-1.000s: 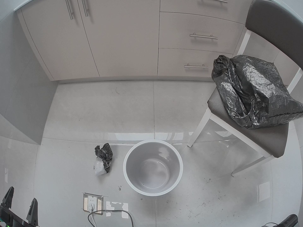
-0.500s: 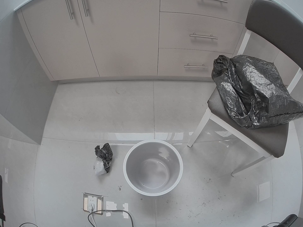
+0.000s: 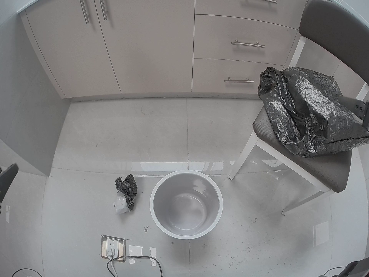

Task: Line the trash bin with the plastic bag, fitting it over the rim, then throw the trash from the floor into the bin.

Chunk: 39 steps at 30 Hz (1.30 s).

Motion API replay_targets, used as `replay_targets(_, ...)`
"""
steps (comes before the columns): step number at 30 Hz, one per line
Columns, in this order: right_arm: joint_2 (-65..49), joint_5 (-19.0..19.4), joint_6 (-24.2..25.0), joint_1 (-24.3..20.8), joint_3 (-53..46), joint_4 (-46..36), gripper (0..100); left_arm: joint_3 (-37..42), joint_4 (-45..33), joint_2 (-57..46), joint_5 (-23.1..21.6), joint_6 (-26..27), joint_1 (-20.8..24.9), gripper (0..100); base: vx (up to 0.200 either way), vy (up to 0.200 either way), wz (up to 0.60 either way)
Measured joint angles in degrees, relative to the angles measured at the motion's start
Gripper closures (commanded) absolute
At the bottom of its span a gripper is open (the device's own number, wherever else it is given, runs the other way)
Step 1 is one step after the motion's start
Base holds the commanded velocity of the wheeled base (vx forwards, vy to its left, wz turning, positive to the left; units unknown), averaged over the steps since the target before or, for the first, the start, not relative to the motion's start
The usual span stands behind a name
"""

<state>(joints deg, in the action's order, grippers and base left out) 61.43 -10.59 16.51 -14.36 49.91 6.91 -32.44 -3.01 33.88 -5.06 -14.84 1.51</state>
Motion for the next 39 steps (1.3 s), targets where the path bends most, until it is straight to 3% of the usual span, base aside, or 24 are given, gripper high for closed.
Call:
replay_targets(3,3.5,-7.9,0.2,-4.2,0.7,0.4,0,-2.6,0.1,6.6,-0.1,-5.1,2.9,0,0.0,0.0,0.0)
replay_targets(7,7.5,-15.8,0.6,-9.5,1.2,0.7,0,-4.8,0.8,13.5,-0.1,-8.2,6.2,0,0.0,0.0,0.0)
replay_targets(13,12.4,-27.2,1.1,-13.1,0.5,0.9,0,-5.9,1.9,20.4,-0.1,-10.7,8.1,0,0.0,0.0,0.0)
replay_targets(16,14.5,-31.1,1.3,-13.8,-0.2,1.1,0,-6.1,3.1,23.4,-0.1,-12.2,8.4,0,0.0,0.0,0.0)
replay_targets(30,25.0,-33.3,1.4,-14.8,-0.2,1.4,0,-4.5,7.8,30.4,-0.1,-13.2,8.6,0,0.0,0.0,0.0)
replay_targets(39,30.2,-33.4,1.1,-14.1,1.5,7.4,0,-4.2,7.8,31.0,-0.1,-13.2,8.6,0,0.0,0.0,0.0)
